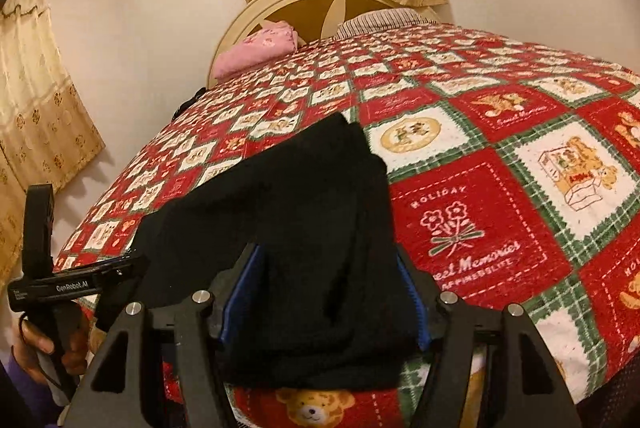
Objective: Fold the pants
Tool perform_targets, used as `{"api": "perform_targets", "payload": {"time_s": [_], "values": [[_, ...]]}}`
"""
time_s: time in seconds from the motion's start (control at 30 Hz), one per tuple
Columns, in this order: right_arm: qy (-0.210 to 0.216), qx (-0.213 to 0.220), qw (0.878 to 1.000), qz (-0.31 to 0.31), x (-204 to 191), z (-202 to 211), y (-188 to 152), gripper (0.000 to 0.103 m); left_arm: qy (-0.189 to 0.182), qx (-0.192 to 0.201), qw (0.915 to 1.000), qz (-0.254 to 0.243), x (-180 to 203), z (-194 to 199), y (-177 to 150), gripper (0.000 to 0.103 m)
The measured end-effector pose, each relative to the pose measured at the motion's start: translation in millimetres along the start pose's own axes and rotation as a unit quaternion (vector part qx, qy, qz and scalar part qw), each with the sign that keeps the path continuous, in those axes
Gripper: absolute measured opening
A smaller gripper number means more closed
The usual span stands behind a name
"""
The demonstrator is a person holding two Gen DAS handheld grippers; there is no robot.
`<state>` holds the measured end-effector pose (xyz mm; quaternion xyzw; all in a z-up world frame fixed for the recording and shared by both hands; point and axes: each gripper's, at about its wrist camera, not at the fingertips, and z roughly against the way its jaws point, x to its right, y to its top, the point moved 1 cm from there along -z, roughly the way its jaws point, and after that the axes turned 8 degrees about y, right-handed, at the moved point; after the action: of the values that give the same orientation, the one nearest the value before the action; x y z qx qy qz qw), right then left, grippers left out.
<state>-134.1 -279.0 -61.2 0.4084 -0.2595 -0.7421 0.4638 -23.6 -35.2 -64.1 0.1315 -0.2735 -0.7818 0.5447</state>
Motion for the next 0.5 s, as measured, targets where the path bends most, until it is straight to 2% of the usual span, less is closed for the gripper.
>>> {"api": "perform_targets", "payload": {"time_s": [0.13, 0.27, 0.4, 0.5], "values": [[0.023, 0.0, 1.0, -0.02, 3.8, 0.7, -0.5, 0.065, 0.002, 0.004, 1.0, 0.0, 6.7, -1.6, -3.0, 0.103], [0.016, 0.0, 1.0, -0.016, 2.7, -3.1, -2.7, 0.065, 0.011, 0.003, 0.9999, -0.003, 9.8, -3.9, -2.5, 0.103], [0.032, 0.022, 0.998, -0.044, 8.4, 4.5, 0.5, 0.065, 0.003, -0.009, 1.0, 0.002, 6.2, -2.4, -1.5, 0.103], [0.011, 0.054, 0.997, -0.062, 21.0, 19.9, 9.1, 0.065, -0.013, -0.01, 0.9998, 0.01, 1.4, -0.1, -3.2, 0.103]]}}
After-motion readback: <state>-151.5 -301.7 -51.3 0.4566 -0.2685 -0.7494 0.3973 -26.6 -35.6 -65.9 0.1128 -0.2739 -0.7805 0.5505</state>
